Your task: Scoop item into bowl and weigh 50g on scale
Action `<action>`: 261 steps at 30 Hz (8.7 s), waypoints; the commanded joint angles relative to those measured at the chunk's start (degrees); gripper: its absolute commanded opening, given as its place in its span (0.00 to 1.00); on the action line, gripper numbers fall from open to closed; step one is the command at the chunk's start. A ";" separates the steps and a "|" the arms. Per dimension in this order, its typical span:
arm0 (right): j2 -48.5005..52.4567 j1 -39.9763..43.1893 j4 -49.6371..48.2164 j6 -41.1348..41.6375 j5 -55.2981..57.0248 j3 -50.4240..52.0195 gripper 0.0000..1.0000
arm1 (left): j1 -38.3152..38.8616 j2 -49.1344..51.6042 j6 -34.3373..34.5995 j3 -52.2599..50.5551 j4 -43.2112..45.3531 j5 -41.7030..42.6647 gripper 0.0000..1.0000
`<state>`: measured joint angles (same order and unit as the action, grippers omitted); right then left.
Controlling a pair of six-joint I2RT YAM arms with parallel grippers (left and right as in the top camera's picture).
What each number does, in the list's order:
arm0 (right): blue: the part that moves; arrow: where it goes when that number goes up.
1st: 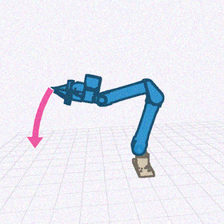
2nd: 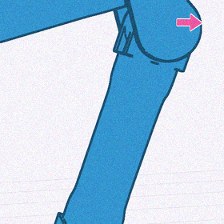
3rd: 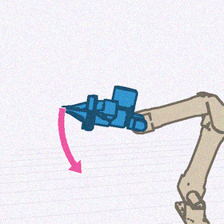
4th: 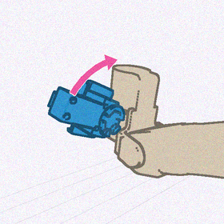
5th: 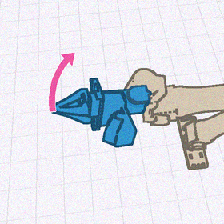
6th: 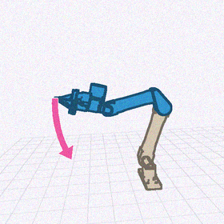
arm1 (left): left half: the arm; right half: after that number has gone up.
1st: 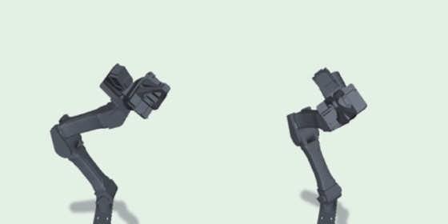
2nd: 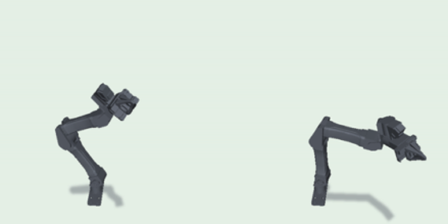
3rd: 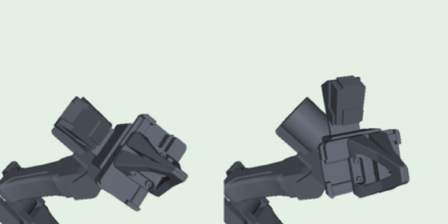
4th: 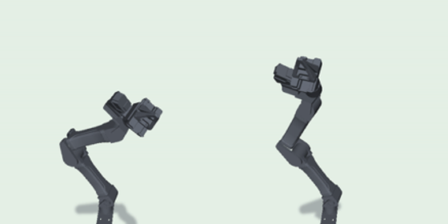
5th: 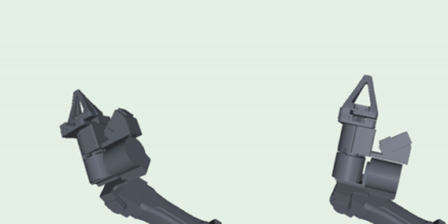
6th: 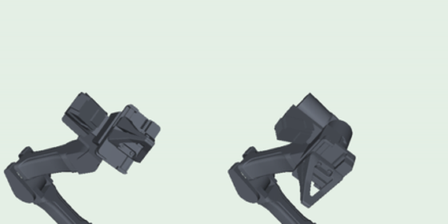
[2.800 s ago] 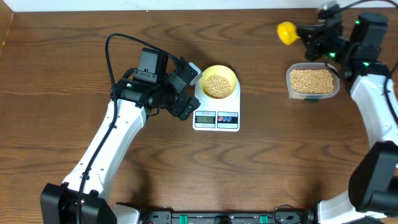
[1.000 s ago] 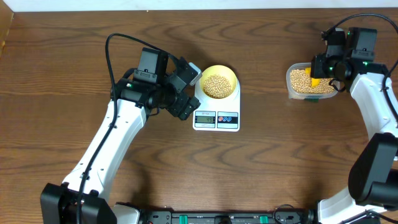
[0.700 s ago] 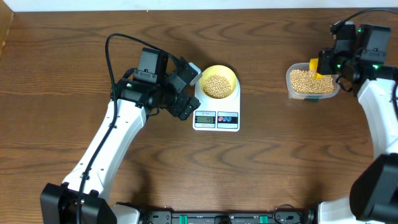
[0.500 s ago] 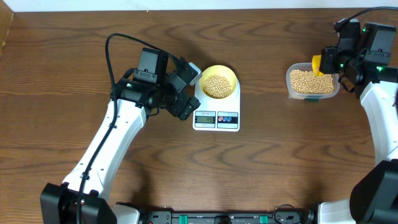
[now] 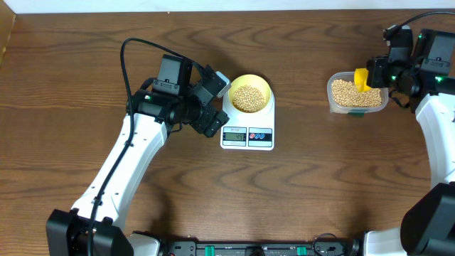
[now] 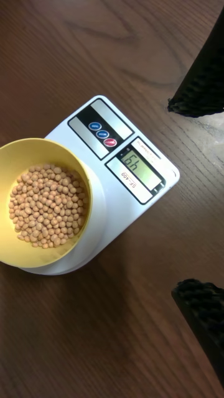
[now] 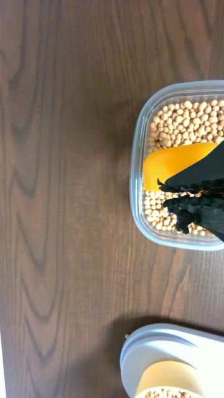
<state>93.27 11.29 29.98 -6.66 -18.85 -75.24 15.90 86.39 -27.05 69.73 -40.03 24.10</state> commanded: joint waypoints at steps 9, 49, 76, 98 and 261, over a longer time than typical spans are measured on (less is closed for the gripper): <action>1.18 0.07 0.02 -3.28 -1.86 0.04 0.01 | -0.24 -0.24 -0.35 -0.63 0.00 0.74 0.86; 6.67 0.76 -1.05 -2.01 -7.69 -0.09 0.01 | -0.24 -0.24 -0.35 -0.63 0.00 0.74 0.86; 3.37 4.44 -2.27 3.41 -12.26 -0.11 0.01 | -0.24 -0.24 -0.35 -0.63 0.00 0.74 0.86; 3.23 4.37 -3.32 0.70 -16.26 -0.11 0.01 | -0.24 -0.24 -0.35 -0.63 0.00 0.74 0.86; 3.39 -23.76 -21.44 10.84 -23.45 -0.07 0.01 | -0.24 -0.24 -0.35 -0.63 0.00 0.74 0.86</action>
<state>98.08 -11.99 8.97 5.15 -42.35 -75.24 15.90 86.39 -27.05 69.73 -40.03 24.10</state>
